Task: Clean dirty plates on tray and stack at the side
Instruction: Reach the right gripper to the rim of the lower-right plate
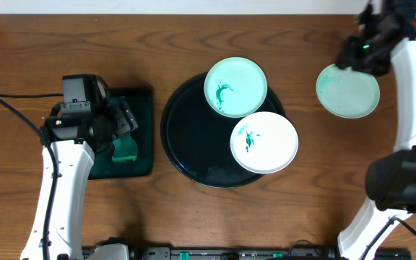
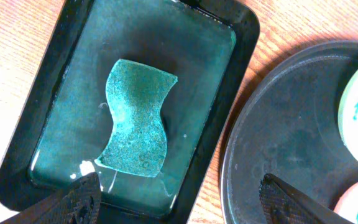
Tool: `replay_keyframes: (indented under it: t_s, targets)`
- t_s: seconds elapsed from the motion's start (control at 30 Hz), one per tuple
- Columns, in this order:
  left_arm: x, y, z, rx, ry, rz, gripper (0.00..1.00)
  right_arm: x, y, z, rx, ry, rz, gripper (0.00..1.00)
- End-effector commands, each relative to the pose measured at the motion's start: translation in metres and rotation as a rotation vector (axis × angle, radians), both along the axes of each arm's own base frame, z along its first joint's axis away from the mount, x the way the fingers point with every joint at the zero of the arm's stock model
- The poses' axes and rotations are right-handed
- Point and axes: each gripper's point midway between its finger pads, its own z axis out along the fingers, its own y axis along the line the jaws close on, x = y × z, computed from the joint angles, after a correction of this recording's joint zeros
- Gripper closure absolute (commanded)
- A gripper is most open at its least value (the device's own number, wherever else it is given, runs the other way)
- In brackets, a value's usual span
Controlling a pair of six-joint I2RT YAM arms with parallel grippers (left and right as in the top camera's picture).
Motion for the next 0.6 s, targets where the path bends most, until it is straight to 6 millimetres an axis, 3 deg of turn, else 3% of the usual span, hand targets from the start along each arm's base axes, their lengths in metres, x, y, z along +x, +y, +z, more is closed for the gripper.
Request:
replay_keyframes:
  t_s: [0.0, 0.03, 0.1, 0.13, 0.33, 0.43, 0.57]
  targets:
    - [0.003, 0.0, 0.006, -0.005, -0.015, 0.01, 0.18, -0.028, 0.029, -0.014, 0.057, 0.154, -0.078, 0.25]
    - [0.003, 0.0, 0.006, -0.005, -0.015, 0.01, 0.18, -0.047, 0.034, -0.025, 0.003, 0.242, -0.121, 0.19]
    - [0.003, 0.0, 0.006, -0.005, -0.015, 0.01, 0.18, -0.066, 0.039, -0.036, -0.059, 0.326, -0.164, 0.17]
    - [0.003, 0.0, 0.006, -0.005, -0.015, 0.01, 0.18, -0.075, 0.045, -0.043, -0.085, 0.364, -0.163, 0.01]
    - [0.003, 0.0, 0.006, -0.005, -0.015, 0.01, 0.18, -0.113, 0.083, -0.092, -0.149, 0.502, -0.054, 0.01]
    - [0.003, 0.0, 0.006, -0.005, -0.015, 0.01, 0.18, -0.115, 0.096, -0.109, -0.151, 0.493, -0.018, 0.01]
    - [0.003, 0.0, 0.006, -0.005, -0.015, 0.01, 0.18, -0.112, 0.106, -0.115, -0.132, 0.473, 0.004, 0.01]
